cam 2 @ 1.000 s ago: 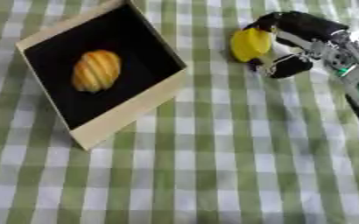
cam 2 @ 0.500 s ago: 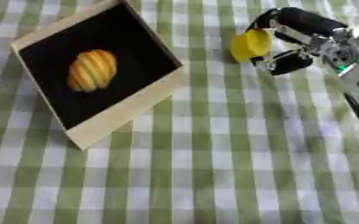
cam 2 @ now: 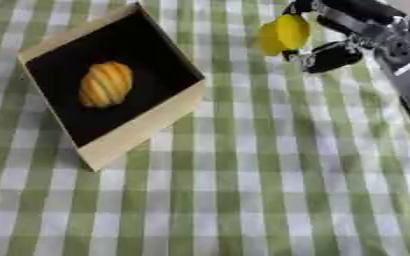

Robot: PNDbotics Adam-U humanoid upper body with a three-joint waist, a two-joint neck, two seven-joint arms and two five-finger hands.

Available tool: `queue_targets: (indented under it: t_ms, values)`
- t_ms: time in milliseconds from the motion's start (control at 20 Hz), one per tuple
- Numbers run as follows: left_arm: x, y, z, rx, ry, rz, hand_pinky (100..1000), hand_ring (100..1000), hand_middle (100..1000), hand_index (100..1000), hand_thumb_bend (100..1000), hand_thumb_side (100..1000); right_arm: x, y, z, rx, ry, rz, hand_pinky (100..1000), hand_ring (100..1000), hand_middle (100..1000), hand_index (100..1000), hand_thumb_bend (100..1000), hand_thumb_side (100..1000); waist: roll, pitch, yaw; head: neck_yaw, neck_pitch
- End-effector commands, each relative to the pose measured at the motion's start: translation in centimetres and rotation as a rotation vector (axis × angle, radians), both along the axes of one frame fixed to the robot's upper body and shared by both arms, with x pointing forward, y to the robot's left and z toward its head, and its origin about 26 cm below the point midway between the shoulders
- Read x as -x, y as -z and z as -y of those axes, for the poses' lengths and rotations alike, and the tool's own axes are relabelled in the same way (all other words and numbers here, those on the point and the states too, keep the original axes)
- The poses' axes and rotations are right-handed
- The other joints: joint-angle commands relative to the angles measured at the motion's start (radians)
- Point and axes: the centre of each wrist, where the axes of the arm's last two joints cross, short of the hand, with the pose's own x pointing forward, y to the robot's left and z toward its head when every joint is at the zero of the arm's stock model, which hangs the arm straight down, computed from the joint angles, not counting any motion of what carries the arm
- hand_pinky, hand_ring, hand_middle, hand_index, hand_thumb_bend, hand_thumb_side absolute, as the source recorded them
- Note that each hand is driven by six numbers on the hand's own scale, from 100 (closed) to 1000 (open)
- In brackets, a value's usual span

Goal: Pick up objects on the table and place them in the box.

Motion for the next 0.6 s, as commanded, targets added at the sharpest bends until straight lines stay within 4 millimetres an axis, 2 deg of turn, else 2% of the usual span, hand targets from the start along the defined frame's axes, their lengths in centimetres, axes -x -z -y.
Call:
queue_targets:
  t_ms: [50, 200, 300, 600]
  values:
    - [0.3, -0.7, 0.1, -0.004, 0.021, 0.040, 779, 757, 797, 853, 100, 669, 2.2, -2.9, -2.8, 0.021, -0.090, 0.065, 867, 736, 437, 669, 100, 100, 0.002, -0.033, 0.003, -0.007, 0.005]
    - [0.3, -1.1, 0.4, -0.005, 0.047, 0.067, 777, 757, 794, 853, 100, 666, 3.3, -4.2, -6.2, 0.042, -0.183, 0.098, 852, 719, 450, 676, 100, 100, 0.001, -0.037, 0.012, -0.013, 0.009]
    - [0.3, -1.3, 0.6, -0.004, 0.070, 0.089, 775, 757, 791, 853, 100, 665, 3.3, -4.9, -8.0, 0.069, -0.221, 0.116, 850, 716, 451, 675, 100, 100, 0.000, -0.040, 0.019, -0.022, 0.012]
    - [0.3, -2.1, 1.4, -0.006, 0.143, 0.150, 771, 757, 784, 853, 100, 663, 0.7, -5.1, -12.2, 0.077, -0.285, 0.101, 847, 704, 441, 671, 100, 100, -0.003, -0.049, 0.041, -0.055, 0.023]
